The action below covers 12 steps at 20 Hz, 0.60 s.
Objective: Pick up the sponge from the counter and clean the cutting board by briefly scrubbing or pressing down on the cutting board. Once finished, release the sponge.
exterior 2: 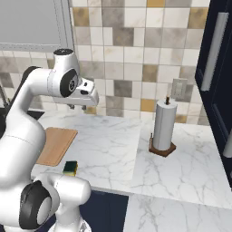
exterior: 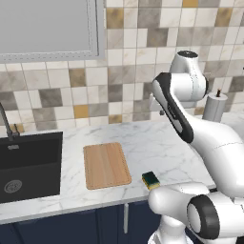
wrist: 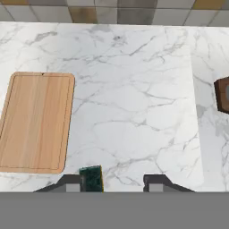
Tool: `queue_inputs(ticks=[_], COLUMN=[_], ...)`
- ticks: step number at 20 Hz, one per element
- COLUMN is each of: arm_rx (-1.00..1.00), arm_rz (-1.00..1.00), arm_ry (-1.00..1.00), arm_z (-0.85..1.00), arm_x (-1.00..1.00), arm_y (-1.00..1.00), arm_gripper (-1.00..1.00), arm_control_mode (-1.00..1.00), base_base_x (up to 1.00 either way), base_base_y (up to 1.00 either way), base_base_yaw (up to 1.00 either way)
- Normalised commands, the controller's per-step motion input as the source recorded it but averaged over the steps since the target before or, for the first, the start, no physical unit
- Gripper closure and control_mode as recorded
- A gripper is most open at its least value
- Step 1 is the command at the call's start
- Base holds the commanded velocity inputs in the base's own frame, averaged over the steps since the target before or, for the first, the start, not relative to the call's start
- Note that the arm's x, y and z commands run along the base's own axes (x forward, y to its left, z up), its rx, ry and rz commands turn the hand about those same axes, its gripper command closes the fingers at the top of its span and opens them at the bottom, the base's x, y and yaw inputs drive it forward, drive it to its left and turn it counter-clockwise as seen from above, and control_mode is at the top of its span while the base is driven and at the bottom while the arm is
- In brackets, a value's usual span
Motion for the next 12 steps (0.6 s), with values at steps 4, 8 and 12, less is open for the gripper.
queue_inputs(ticks=[4, 8, 12], arm_rx=[0.0, -0.01, -0.21], arm_rz=[-0.01, -0.04, -0.13], arm_ry=[0.01, 0.32, 0.23], arm_z=[-0.12, -0.83, -0.97], arm_x=[-0.42, -0.44, -0.03], arm_y=[0.0, 0.27, 0.63], arm_gripper=[-1.0, -1.0, -1.0], arm_control_mode=[-1.0, -1.0, -1.0], base_base_x=[0.0, 0.0, 0.0], base_base_y=[0.0, 0.0, 0.0], base_base_yaw=[0.0, 0.0, 0.0])
